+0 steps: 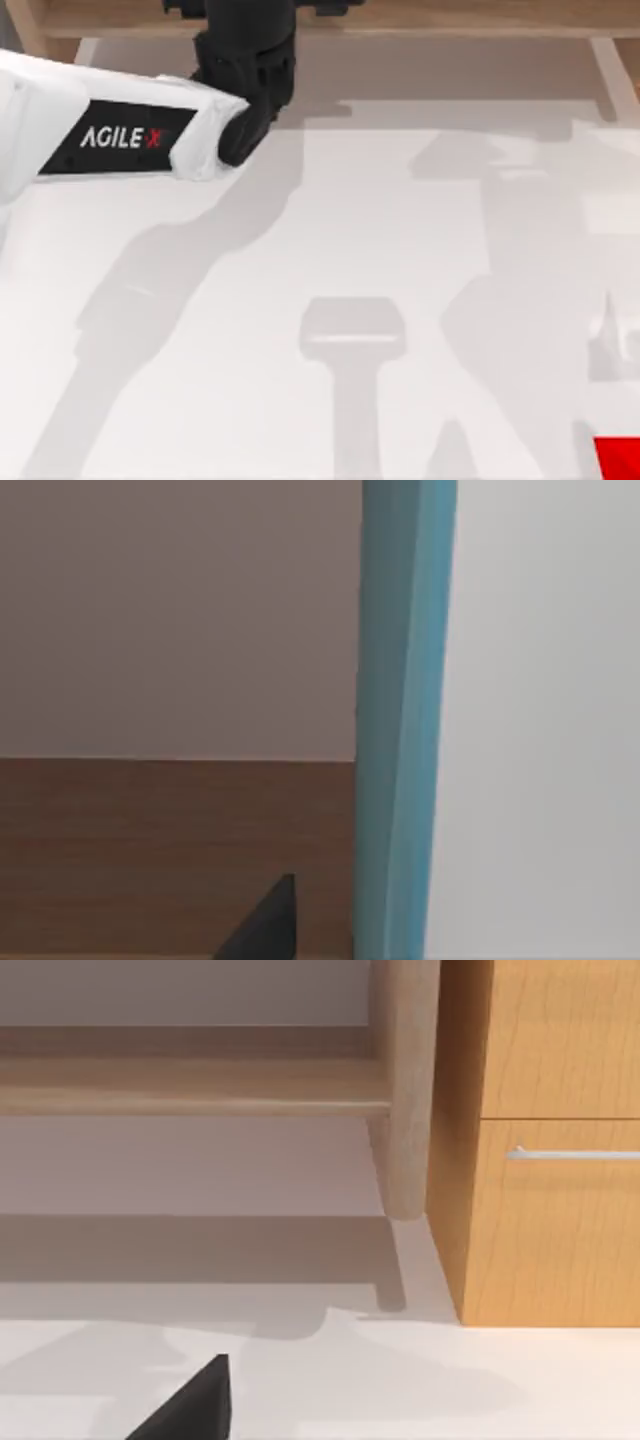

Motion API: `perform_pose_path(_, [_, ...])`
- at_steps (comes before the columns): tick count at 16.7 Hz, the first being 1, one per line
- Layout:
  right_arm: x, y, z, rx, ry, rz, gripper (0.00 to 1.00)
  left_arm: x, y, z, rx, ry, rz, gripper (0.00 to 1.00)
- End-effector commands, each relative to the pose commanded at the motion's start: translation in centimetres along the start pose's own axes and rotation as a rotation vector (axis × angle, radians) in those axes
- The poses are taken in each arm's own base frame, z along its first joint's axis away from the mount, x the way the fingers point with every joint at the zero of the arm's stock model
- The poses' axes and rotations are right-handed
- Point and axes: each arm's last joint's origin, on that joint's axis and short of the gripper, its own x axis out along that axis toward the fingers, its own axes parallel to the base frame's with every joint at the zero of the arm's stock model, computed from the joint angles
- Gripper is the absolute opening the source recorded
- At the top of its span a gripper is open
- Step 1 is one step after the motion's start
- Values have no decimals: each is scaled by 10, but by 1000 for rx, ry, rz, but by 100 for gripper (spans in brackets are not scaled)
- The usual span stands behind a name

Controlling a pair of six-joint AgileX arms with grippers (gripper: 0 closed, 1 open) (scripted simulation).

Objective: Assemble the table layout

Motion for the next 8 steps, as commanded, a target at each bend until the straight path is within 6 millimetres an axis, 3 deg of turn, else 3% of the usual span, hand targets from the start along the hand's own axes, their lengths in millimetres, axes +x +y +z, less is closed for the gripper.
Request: perform_pose_path(8, [0,0,0,0,0,0,100,0,0,0,0,0,0,2])
